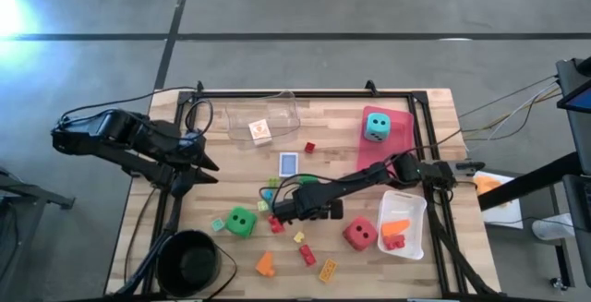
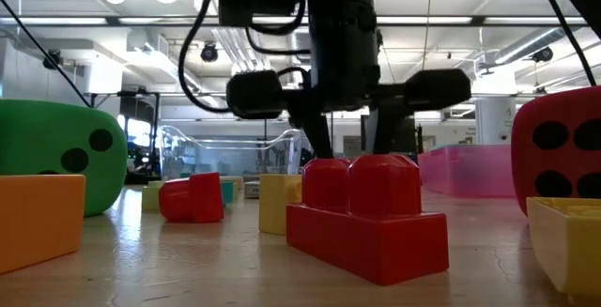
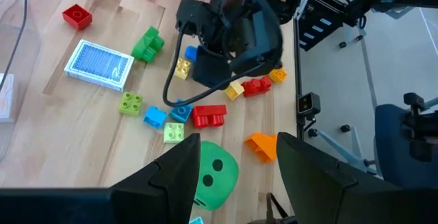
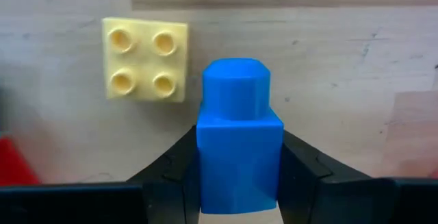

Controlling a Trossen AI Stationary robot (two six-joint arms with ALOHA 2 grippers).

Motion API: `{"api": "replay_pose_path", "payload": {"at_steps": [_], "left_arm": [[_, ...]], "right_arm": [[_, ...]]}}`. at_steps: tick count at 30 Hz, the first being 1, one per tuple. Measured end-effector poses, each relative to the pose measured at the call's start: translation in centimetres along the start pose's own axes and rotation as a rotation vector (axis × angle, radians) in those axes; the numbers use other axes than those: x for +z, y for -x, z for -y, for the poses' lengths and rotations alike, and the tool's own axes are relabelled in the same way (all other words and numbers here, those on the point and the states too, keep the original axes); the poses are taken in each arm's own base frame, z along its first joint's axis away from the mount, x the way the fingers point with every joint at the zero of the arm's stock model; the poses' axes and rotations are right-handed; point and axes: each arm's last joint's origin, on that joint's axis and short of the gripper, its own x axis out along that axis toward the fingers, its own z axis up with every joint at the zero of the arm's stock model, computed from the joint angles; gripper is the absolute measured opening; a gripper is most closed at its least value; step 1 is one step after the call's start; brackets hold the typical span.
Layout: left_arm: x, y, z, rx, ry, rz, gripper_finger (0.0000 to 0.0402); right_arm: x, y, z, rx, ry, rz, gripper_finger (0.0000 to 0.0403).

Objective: Pick & Place Toys
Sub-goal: Put the dark blue game piece into the white bin

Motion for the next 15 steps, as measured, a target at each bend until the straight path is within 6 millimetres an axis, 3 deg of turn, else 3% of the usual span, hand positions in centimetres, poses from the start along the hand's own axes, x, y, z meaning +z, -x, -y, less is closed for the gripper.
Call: {"api": "replay_pose_path", "payload": {"at_steps": [9,15], "left_arm": [[0.0,0.0,0.0,0.000,-0.002,0.000,0.0197],[0.0,0.0,0.0,0.000,-0.002,0.000,0.0197]], "right_arm": [[-1.6,3.7,0.4,0.005,0.064,0.044,0.0123],[-3.9,7.0,2.1,-0.004,0.025,0.123,0.0123]]}}
